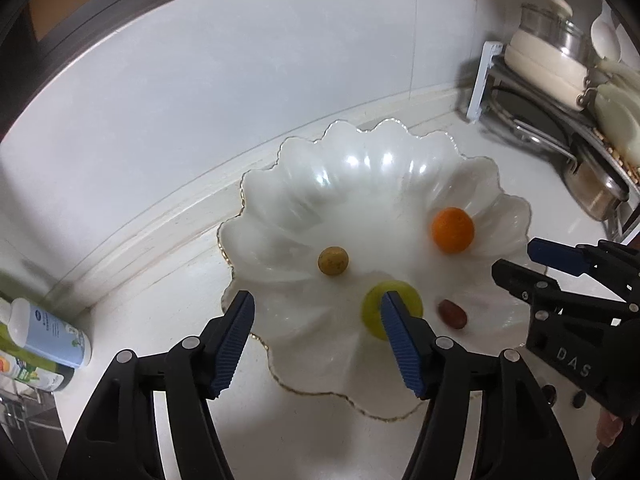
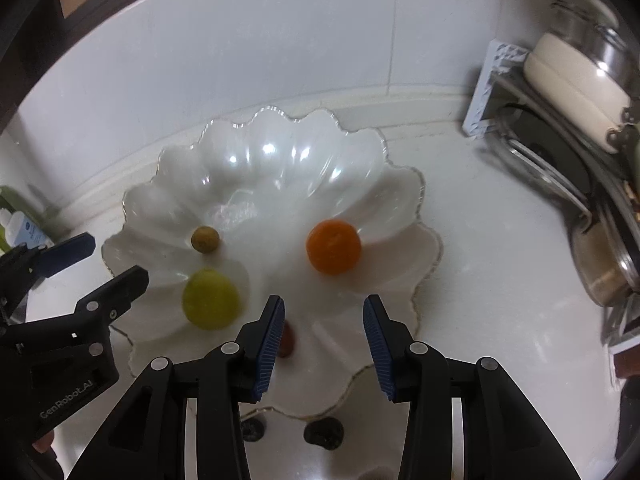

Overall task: Organize fruits
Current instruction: 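Open both grippers to drop the green citrus and red date into the bowl, then lift both tools away from the bowl back toward the fruits on the counter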

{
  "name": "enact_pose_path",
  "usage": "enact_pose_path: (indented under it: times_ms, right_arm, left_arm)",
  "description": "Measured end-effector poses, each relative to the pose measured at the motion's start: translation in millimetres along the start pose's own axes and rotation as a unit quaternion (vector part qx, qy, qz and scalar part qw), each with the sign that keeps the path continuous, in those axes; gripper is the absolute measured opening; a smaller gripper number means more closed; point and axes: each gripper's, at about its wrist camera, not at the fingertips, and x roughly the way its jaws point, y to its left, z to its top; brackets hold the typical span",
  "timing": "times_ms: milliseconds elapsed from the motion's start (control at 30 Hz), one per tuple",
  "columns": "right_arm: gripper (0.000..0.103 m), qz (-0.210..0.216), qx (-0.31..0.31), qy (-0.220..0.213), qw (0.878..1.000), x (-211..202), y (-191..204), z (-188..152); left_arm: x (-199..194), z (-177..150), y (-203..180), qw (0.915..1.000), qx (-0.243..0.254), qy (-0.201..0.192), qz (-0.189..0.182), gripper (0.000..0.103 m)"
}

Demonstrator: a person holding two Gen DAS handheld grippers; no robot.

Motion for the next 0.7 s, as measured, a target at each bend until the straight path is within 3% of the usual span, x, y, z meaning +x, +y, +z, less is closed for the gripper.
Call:
enact_pose_path:
  times_ms: [267,700]
  right_arm:
    - [0.042,-0.01,0.009,-0.049,0.999,-36.3,-6.3,-11.3]
    - [0.042,-0.024,0.022,-0.126,0.992,-100.1,-11.8,-30.1]
  left_arm:
    - [-34.9,-9.5,0.3,0.999,-0.011,-0.041,0.016,0.071]
    - [-102.0,-25.0,-11.1,0.9932,-0.005,-0.116,0.01,0.078]
